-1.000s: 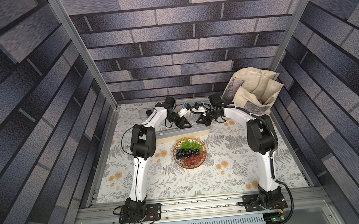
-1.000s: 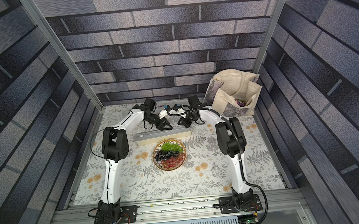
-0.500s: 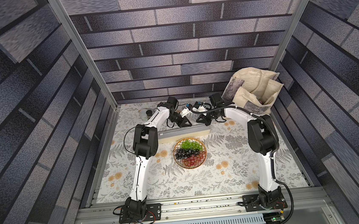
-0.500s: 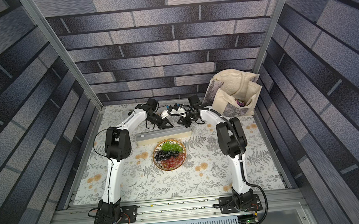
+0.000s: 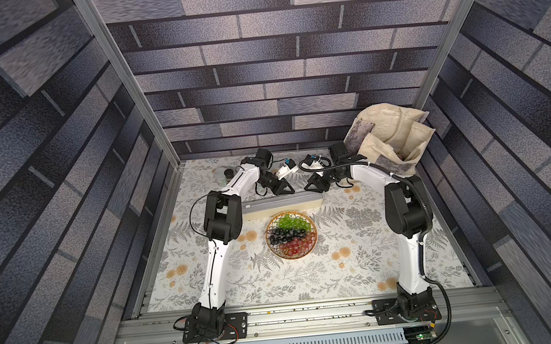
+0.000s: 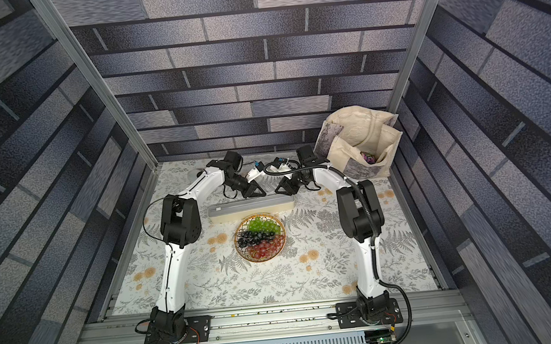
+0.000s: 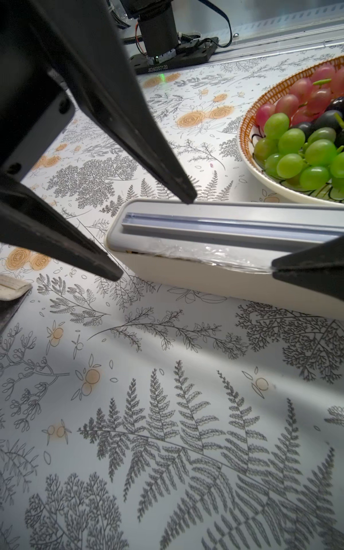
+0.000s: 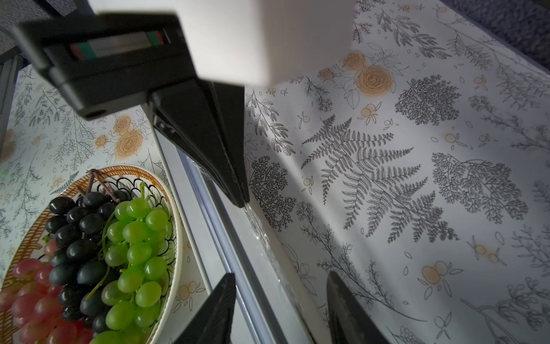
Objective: Wrap the plate with plastic wrap
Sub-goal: Pull the plastic wrap from the plastic wrap cutting box.
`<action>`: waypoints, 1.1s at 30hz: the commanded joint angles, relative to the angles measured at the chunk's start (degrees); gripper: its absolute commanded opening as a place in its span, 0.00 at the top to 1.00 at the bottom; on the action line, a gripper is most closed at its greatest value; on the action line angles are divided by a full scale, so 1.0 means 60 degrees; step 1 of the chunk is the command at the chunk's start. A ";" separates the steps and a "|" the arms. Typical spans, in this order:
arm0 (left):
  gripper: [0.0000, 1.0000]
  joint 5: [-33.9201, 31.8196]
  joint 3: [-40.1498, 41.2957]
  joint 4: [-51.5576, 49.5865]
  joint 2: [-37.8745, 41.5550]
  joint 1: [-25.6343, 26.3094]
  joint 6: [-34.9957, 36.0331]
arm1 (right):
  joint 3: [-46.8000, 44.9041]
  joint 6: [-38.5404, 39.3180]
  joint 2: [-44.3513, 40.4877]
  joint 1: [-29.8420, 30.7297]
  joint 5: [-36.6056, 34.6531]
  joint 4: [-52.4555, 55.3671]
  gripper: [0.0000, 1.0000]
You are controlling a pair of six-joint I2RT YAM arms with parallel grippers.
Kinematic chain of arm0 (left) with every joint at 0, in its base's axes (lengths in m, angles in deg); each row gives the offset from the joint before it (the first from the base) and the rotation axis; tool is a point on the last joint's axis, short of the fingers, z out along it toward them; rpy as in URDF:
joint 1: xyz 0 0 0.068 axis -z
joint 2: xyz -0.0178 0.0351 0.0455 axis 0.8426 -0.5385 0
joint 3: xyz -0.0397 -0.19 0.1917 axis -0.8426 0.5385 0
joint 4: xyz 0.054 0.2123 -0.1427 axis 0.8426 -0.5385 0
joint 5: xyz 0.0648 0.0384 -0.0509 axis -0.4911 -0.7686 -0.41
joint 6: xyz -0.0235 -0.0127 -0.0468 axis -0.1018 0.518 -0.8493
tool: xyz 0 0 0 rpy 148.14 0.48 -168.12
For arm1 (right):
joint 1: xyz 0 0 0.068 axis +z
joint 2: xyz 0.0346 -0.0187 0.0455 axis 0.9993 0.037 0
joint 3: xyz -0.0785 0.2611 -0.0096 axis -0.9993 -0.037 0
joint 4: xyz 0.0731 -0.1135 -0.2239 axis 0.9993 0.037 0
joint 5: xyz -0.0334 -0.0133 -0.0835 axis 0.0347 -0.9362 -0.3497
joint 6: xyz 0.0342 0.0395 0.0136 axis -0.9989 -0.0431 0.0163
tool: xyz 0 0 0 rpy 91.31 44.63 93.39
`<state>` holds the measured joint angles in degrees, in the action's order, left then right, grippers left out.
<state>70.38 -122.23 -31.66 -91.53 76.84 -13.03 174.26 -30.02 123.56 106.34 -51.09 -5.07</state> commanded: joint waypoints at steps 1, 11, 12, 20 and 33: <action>1.00 0.0258 -0.0141 -0.0070 0.0188 -0.0058 -0.0105 | -0.0067 0.0091 0.0013 0.0014 0.0440 0.0221 0.47; 1.00 0.0214 -0.0116 -0.0067 0.0194 -0.0032 -0.0134 | 0.0569 0.0654 0.0464 0.0120 -0.0065 0.1260 0.53; 1.00 0.0214 -0.0116 -0.0067 0.0188 -0.0038 -0.0135 | 0.0604 0.0671 0.0489 0.0142 -0.0117 0.1303 0.55; 1.00 0.0184 -0.0057 -0.0086 0.0239 -0.0036 -0.0090 | 0.1110 0.0697 0.0861 0.0316 -0.0567 0.1650 0.65; 0.50 0.0154 -0.0047 -0.0072 0.0281 -0.0018 0.0011 | 0.0550 0.0129 0.0412 0.0316 -0.0628 0.0552 1.00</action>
<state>70.56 -122.23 -31.25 -91.53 76.73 -13.25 179.57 -27.79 127.86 107.80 -54.52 1.56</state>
